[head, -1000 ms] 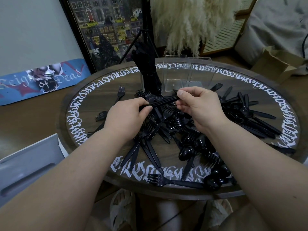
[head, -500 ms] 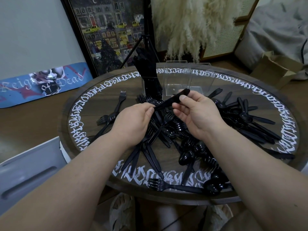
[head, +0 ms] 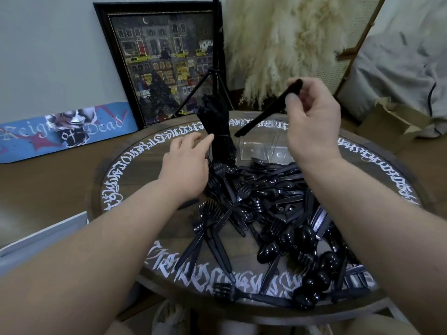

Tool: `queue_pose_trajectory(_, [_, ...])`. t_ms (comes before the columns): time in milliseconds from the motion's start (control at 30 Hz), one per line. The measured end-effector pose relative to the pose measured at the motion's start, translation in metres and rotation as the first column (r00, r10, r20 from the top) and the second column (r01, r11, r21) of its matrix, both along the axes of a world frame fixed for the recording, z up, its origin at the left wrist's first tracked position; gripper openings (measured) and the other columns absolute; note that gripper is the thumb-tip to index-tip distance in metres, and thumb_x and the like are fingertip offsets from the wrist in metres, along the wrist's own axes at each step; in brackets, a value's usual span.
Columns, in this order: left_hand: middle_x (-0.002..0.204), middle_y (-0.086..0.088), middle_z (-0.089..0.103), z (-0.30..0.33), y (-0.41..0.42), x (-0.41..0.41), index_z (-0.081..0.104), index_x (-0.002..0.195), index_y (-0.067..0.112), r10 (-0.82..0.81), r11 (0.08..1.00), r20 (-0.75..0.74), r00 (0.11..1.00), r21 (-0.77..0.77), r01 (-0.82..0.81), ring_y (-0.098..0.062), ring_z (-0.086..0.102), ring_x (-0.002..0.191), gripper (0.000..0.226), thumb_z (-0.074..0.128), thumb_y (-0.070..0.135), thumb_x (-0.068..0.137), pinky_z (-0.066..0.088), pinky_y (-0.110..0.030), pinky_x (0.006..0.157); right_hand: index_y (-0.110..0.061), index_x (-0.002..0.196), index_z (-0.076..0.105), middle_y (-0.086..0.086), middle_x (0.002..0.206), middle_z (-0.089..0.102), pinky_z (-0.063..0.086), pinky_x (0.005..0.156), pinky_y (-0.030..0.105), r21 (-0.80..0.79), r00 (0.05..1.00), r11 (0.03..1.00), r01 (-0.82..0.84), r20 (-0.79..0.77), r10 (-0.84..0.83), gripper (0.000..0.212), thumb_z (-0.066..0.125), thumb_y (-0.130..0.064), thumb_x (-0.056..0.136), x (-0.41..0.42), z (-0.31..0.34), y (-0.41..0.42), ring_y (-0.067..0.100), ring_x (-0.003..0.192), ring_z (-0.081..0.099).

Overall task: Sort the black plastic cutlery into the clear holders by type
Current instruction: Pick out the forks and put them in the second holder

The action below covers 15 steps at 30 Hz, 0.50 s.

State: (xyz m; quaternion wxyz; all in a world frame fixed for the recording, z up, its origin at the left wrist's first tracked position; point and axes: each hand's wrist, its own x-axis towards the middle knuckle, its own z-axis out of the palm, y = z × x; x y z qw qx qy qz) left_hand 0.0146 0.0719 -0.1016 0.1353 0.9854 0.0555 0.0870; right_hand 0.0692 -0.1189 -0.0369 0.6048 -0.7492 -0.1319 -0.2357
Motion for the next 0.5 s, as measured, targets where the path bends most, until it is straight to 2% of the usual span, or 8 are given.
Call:
queue_pose_trajectory(133, [0.156,-0.001,0.019,-0.003,0.007,0.017,0.019,0.151,0.032,-0.001,0.999,-0.071,0.997,0.035,0.003,-0.029,0.014,0.139,0.06,0.043,0.022,0.096,0.03,-0.052,0.107,-0.021,0.107,0.063,-0.02,0.084,0.057,0.05,0.084,0.031,-0.249,0.996,0.968,0.018,0.093,0.005,0.022,0.05,-0.009,0.093,0.037,0.018,0.018,0.003,0.082,0.055])
queue_pose_trajectory(300, [0.156,0.004,0.021,-0.01,0.011,0.027,0.019,0.151,0.03,-0.04,0.999,-0.065,0.997,0.01,0.041,-0.028,0.017,0.139,0.061,0.043,0.02,0.096,0.032,-0.05,0.107,-0.02,0.115,0.064,-0.014,0.092,0.06,0.046,0.086,0.026,-0.505,0.991,0.856,-0.109,0.009,0.131,0.028,0.047,-0.01,0.096,0.065,0.01,0.047,0.009,0.091,0.056])
queue_pose_trajectory(367, [0.155,0.006,0.023,-0.013,0.012,0.028,0.02,0.151,0.03,-0.052,0.999,-0.04,0.998,0.0,0.052,-0.026,0.019,0.138,0.061,0.042,0.018,0.096,0.032,-0.048,0.107,-0.019,0.116,0.065,-0.013,0.092,0.06,0.046,0.086,0.023,-0.5,0.987,0.855,-0.139,-0.001,0.16,0.029,0.046,-0.009,0.096,0.072,0.008,0.056,0.009,0.09,0.056])
queue_pose_trajectory(500, [0.155,0.008,0.023,-0.016,0.016,0.03,0.021,0.15,0.031,-0.075,0.997,-0.025,0.997,-0.02,0.074,-0.024,0.018,0.139,0.06,0.041,0.016,0.096,0.031,-0.046,0.109,-0.018,0.114,0.066,-0.022,0.088,0.057,0.044,0.082,0.013,-0.392,0.986,0.914,-0.105,0.08,0.147,0.028,0.048,-0.007,0.094,0.081,0.018,0.061,0.003,0.09,0.057])
